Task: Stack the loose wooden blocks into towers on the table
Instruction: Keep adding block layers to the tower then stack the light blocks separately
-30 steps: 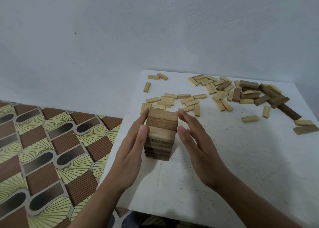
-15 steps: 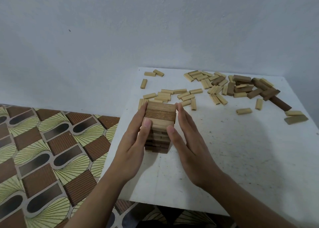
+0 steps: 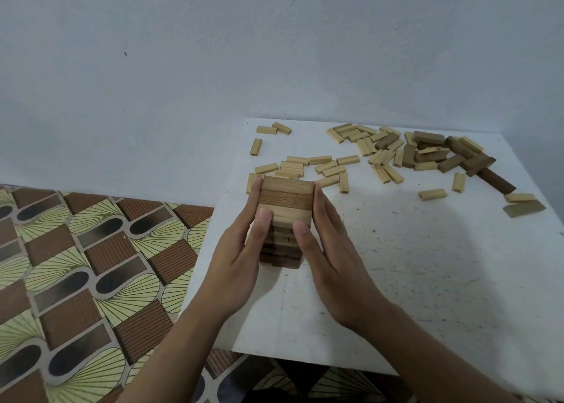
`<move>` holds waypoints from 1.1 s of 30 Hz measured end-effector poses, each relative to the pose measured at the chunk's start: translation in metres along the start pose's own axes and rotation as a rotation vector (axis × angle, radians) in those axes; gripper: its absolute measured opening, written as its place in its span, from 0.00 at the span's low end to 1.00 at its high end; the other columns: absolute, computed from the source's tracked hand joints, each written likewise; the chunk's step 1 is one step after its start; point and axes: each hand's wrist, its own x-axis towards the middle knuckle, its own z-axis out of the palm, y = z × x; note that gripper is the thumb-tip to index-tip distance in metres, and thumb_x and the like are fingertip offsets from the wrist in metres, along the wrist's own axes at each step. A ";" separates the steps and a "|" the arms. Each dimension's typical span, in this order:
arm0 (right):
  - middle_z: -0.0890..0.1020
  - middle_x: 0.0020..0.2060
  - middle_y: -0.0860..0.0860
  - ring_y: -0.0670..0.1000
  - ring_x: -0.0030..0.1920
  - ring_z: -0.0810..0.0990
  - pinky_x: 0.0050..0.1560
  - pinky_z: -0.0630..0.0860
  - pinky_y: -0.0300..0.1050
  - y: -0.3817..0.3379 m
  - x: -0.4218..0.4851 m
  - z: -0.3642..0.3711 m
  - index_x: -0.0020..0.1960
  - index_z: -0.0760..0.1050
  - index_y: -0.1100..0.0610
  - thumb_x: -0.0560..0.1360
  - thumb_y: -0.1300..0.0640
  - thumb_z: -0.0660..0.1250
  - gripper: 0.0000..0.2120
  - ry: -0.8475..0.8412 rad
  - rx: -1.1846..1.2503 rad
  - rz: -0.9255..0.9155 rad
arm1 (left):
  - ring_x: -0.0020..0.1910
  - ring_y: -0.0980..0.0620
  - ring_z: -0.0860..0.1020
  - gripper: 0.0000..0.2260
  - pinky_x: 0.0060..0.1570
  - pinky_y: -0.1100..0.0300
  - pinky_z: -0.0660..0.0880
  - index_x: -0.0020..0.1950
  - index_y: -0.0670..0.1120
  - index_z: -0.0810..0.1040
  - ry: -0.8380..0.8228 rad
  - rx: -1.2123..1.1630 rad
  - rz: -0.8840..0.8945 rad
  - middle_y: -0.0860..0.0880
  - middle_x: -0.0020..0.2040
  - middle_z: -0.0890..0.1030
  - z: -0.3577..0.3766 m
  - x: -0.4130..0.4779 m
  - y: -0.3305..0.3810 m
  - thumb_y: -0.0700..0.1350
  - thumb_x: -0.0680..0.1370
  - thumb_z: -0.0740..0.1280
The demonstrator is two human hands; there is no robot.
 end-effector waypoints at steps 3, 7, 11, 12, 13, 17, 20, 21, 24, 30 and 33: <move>0.45 0.79 0.34 0.31 0.76 0.42 0.67 0.44 0.19 -0.001 0.000 -0.001 0.75 0.33 0.36 0.82 0.39 0.48 0.29 -0.006 -0.014 0.000 | 0.69 0.68 0.70 0.24 0.62 0.73 0.68 0.81 0.56 0.58 0.004 -0.001 0.003 0.62 0.72 0.73 0.000 0.000 -0.001 0.52 0.84 0.54; 0.43 0.79 0.34 0.32 0.76 0.41 0.72 0.46 0.28 -0.002 0.001 -0.002 0.74 0.32 0.36 0.82 0.40 0.48 0.29 -0.008 -0.024 -0.013 | 0.69 0.67 0.71 0.24 0.61 0.73 0.69 0.81 0.55 0.59 0.012 0.008 0.008 0.62 0.71 0.73 0.000 0.001 -0.001 0.53 0.84 0.55; 0.43 0.79 0.34 0.32 0.76 0.40 0.71 0.45 0.28 -0.002 0.001 -0.003 0.75 0.32 0.37 0.81 0.39 0.47 0.30 -0.016 -0.043 -0.008 | 0.69 0.67 0.71 0.25 0.62 0.72 0.69 0.81 0.56 0.59 0.011 0.002 0.010 0.60 0.73 0.72 -0.001 0.002 -0.002 0.53 0.83 0.55; 0.42 0.79 0.34 0.32 0.76 0.40 0.71 0.45 0.27 -0.001 0.001 -0.003 0.75 0.32 0.37 0.81 0.39 0.47 0.30 -0.018 -0.048 -0.009 | 0.69 0.67 0.71 0.25 0.62 0.72 0.69 0.81 0.56 0.59 0.013 0.004 0.012 0.60 0.73 0.72 -0.001 0.002 -0.002 0.53 0.83 0.56; 0.43 0.79 0.34 0.32 0.76 0.40 0.70 0.45 0.27 -0.001 0.001 -0.003 0.76 0.32 0.37 0.81 0.39 0.47 0.30 -0.018 -0.051 -0.011 | 0.68 0.67 0.71 0.25 0.62 0.73 0.70 0.81 0.56 0.59 0.014 0.005 0.013 0.60 0.73 0.72 -0.001 0.001 -0.002 0.53 0.83 0.56; 0.43 0.78 0.33 0.30 0.75 0.40 0.67 0.44 0.21 0.001 0.002 -0.004 0.77 0.33 0.38 0.82 0.39 0.48 0.31 -0.015 -0.056 -0.015 | 0.69 0.66 0.71 0.25 0.63 0.72 0.69 0.81 0.55 0.59 0.010 -0.008 0.016 0.62 0.72 0.73 -0.001 0.002 -0.002 0.52 0.83 0.56; 0.42 0.78 0.32 0.29 0.75 0.41 0.67 0.46 0.20 0.003 0.002 -0.006 0.78 0.34 0.38 0.82 0.38 0.50 0.32 -0.014 -0.027 -0.011 | 0.70 0.67 0.70 0.24 0.64 0.73 0.68 0.81 0.56 0.59 0.007 -0.005 0.023 0.67 0.70 0.73 -0.002 0.000 -0.001 0.52 0.83 0.56; 0.43 0.78 0.31 0.28 0.74 0.42 0.66 0.47 0.19 0.003 0.002 -0.006 0.79 0.35 0.39 0.82 0.37 0.50 0.32 -0.014 -0.008 -0.010 | 0.70 0.68 0.69 0.24 0.64 0.74 0.68 0.80 0.56 0.59 0.011 -0.009 0.027 0.69 0.70 0.72 -0.003 -0.001 0.000 0.52 0.83 0.55; 0.54 0.77 0.32 0.28 0.74 0.51 0.68 0.55 0.23 0.004 0.004 -0.010 0.81 0.47 0.42 0.81 0.36 0.48 0.31 0.051 0.114 -0.024 | 0.72 0.69 0.66 0.24 0.67 0.73 0.66 0.79 0.58 0.61 0.034 -0.030 0.023 0.70 0.71 0.69 -0.007 -0.002 0.003 0.60 0.83 0.53; 0.77 0.66 0.39 0.38 0.70 0.70 0.74 0.66 0.53 0.007 0.027 -0.030 0.68 0.74 0.47 0.83 0.42 0.51 0.21 0.184 0.320 -0.017 | 0.74 0.62 0.67 0.37 0.68 0.55 0.69 0.79 0.62 0.61 -0.030 0.069 0.047 0.63 0.73 0.72 -0.035 0.006 -0.001 0.61 0.72 0.71; 0.82 0.61 0.41 0.41 0.67 0.75 0.71 0.68 0.60 0.003 0.039 -0.036 0.63 0.78 0.51 0.85 0.49 0.53 0.17 0.171 0.381 -0.033 | 0.74 0.61 0.67 0.45 0.70 0.47 0.69 0.79 0.63 0.59 -0.056 0.188 0.067 0.62 0.72 0.72 -0.042 0.015 0.001 0.62 0.66 0.77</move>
